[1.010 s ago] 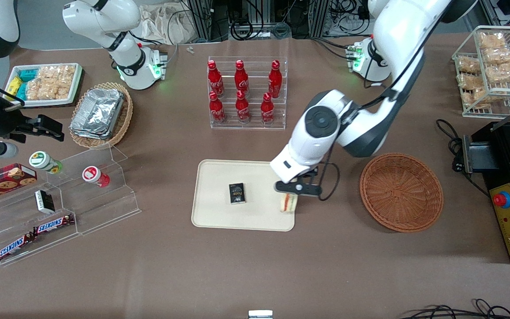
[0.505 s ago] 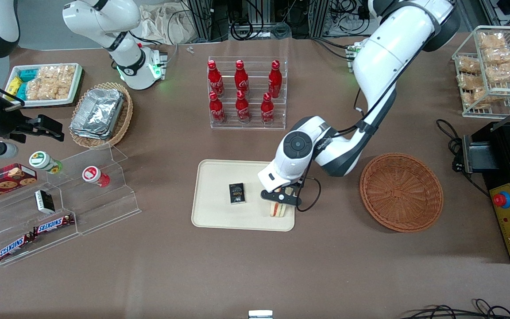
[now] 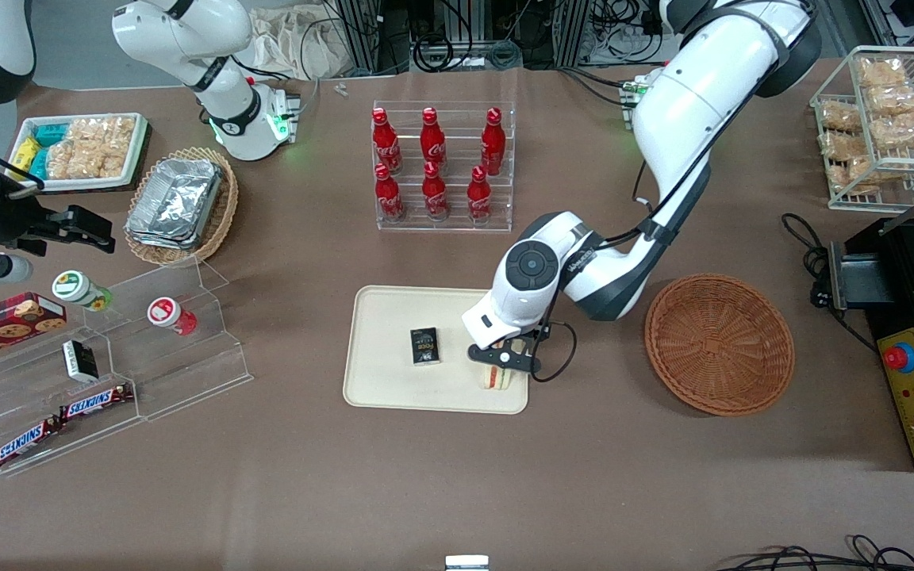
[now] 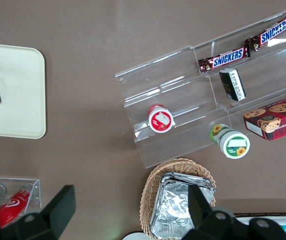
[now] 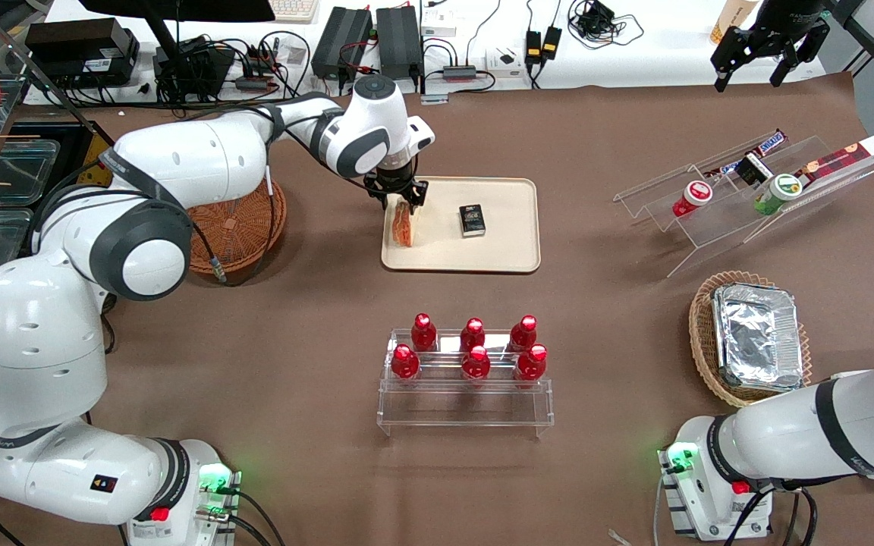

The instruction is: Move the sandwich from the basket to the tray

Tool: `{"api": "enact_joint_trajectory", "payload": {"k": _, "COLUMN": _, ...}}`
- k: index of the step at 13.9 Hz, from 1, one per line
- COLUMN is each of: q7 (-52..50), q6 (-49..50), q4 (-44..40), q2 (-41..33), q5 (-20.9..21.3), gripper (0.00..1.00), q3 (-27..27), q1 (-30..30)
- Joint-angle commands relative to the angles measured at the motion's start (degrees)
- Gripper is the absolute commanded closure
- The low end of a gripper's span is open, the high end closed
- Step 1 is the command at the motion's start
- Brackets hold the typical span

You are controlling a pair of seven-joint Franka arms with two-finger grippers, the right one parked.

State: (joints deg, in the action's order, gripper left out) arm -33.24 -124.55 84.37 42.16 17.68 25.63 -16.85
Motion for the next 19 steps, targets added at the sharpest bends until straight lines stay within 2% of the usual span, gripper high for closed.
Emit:
{"api": "enact_joint_trajectory", "payload": {"k": 1, "q7": 4.2, "q6": 7.4, "q4": 0.6, "q2": -7.5, "q5": -2.7, "gripper": 0.00, "q3": -0.3, "q1": 0.8}}
{"api": "enact_joint_trajectory", "payload": {"k": 3, "q7": 8.3, "q6": 11.7, "q4": 0.7, "q2": -11.6, "q5": -4.0, "gripper": 0.00, "q3": -0.4, "q1": 3.1}}
{"api": "enact_joint_trajectory", "payload": {"k": 6, "q7": 9.3, "q6": 19.0, "q4": 1.4, "q2": -18.1, "q5": -3.5, "gripper": 0.00, "q3": -0.2, "q1": 9.3}}
{"api": "enact_joint_trajectory", "payload": {"k": 8, "q7": 15.3, "q6": 26.2, "q4": 0.9, "q2": -21.5, "q5": -3.6, "gripper": 0.00, "q3": -0.2, "q1": 13.1}}
{"api": "enact_joint_trajectory", "payload": {"k": 11, "q7": 20.7, "q6": 27.9, "q4": 0.9, "q2": -26.2, "q5": -4.1, "gripper": 0.00, "q3": -0.2, "q1": 20.0}}
{"api": "enact_joint_trajectory", "payload": {"k": 17, "q7": 21.2, "q6": 33.7, "q4": 1.2, "q2": -33.7, "q5": -5.1, "gripper": 0.00, "q3": -0.3, "q1": 26.8}}
{"api": "enact_joint_trajectory", "payload": {"k": 19, "q7": 24.7, "q6": 35.9, "q4": 0.8, "q2": -34.0, "q5": -5.2, "gripper": 0.00, "q3": -0.3, "q1": 28.4}}
